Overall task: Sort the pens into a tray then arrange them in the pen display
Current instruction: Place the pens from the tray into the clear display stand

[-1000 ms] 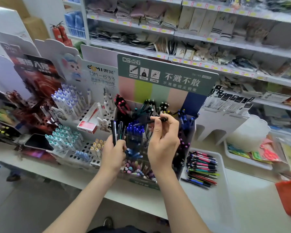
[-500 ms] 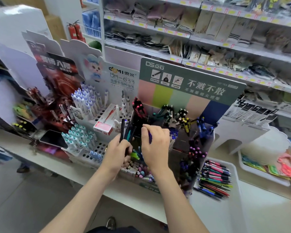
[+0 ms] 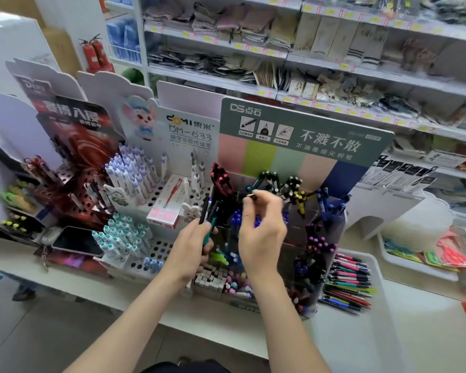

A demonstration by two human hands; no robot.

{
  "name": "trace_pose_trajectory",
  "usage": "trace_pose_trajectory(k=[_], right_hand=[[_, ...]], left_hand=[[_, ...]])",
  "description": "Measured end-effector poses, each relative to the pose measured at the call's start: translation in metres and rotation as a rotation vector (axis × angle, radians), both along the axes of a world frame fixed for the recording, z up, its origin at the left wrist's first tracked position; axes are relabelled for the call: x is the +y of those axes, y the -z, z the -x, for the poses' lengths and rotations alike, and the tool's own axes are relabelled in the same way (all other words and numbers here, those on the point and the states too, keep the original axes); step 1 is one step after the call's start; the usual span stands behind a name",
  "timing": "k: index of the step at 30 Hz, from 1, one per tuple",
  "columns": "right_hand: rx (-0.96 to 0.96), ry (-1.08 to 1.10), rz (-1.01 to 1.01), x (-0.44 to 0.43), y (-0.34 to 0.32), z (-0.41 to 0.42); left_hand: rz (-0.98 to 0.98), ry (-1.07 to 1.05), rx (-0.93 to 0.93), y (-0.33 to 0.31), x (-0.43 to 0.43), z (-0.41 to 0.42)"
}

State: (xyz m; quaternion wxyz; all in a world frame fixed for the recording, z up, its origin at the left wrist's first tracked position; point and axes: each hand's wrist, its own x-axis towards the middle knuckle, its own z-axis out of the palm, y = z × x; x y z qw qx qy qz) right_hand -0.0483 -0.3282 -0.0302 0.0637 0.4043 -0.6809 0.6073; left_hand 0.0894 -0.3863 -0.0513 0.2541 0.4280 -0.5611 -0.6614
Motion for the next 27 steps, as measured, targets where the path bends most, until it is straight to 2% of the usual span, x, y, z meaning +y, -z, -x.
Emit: trace_pose_trajectory(k=[3,5,7,10,13,17,19,21,24,27], right_hand=[[0.302,-0.021,-0.327,-0.01,0.029,-0.005],[0.401,0.032,-0.441,-0.011,0.036,-0.008],[0.29,0.021,-0.416,-0.011,0.03,-0.014],[-0.04,-0.09,-0.341,-0.013,0.01,-0.023],[-0.207,-0.121,-0.286,-0.017,-0.003,-0.026],[-0.448,0.051,0.042,-0.017,-0.02,-0.023],[-0.383,0.203,0.225,-0.015,-0.03,-0.019],[-0.188,0.288,0.3,-0.014,-0.032,-0.014],[0.059,0.26,0.195,-0.02,-0.012,-0.009],[0.192,0.088,-0.058,-0.023,0.023,-0.015]], left_hand=[[-0.008,0.024,0.004,-0.002,-0.006,-0.002],[0.021,0.026,0.003,-0.004,-0.009,-0.002],[0.099,0.029,-0.012,-0.007,-0.012,-0.003],[0.256,0.05,-0.057,-0.005,-0.017,-0.007],[0.291,0.106,-0.035,-0.006,-0.021,-0.01],[0.296,0.11,-0.062,-0.004,-0.026,-0.017],[0.31,0.099,-0.085,-0.001,-0.03,-0.022],[0.335,0.086,-0.113,0.001,-0.033,-0.025],[0.346,0.103,-0.104,0.001,-0.033,-0.026],[0.276,0.118,-0.052,-0.003,-0.03,-0.024]])
